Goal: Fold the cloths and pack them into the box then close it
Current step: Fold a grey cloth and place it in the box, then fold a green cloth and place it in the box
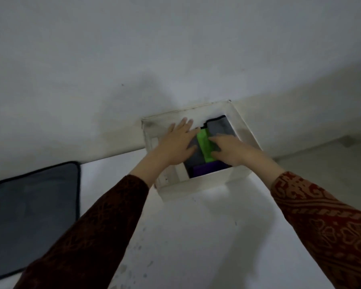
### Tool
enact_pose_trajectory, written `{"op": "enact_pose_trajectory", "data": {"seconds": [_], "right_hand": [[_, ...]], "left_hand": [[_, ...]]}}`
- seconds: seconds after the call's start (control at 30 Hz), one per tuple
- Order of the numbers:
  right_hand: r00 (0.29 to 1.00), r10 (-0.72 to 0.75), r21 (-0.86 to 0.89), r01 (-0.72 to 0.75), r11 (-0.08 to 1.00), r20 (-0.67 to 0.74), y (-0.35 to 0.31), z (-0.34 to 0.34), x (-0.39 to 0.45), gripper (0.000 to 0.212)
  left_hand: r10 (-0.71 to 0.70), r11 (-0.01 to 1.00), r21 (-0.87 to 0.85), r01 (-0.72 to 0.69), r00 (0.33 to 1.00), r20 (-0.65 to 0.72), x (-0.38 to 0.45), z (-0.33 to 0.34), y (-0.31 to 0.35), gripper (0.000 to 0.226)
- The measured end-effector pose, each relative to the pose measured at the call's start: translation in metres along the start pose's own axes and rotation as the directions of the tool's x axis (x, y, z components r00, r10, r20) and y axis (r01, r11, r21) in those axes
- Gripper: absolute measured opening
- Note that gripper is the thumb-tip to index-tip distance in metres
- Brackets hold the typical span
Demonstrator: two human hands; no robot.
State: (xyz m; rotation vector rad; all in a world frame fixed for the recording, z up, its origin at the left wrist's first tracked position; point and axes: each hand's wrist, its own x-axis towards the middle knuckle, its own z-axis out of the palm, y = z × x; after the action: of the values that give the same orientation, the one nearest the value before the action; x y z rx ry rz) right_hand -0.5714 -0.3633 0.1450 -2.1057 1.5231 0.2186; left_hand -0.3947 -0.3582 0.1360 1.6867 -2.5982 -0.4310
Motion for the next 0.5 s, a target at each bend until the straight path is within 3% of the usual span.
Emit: {"op": "enact_pose_trajectory", "data": {"seconds": [0.17,0.27,0.4,0.5], "right_hand": [[0.916,-0.292,0.117,0.333,0.935,-0.276,-0.083,0.026,-0.033,0.047],[0.868,-0.311,0.138,0.387,0.912,-0.386,-0.131,0.047,-0.043,0.039],[0.851,-0.378,0.198,0.467,0.862,-0.364,-0.196,0.099,-0.055,0.032],[0.866,-0.436,0.26,0.492,0.831,-0.244,-0.236,0.152,-0.061,0.03]], "left_hand": [[-0.136,0.99,-0.061,0.126,0.967,-0.215,-0.117,-0.015,-0.04,0.054],[-0.239,0.968,-0.134,0.211,0.938,-0.252,-0.185,-0.006,-0.061,0.054],[-0.39,0.91,-0.242,0.336,0.891,-0.231,-0.282,0.026,-0.095,0.057],[-0.52,0.82,-0.36,0.444,0.842,-0.147,-0.337,0.054,-0.115,0.057]]}}
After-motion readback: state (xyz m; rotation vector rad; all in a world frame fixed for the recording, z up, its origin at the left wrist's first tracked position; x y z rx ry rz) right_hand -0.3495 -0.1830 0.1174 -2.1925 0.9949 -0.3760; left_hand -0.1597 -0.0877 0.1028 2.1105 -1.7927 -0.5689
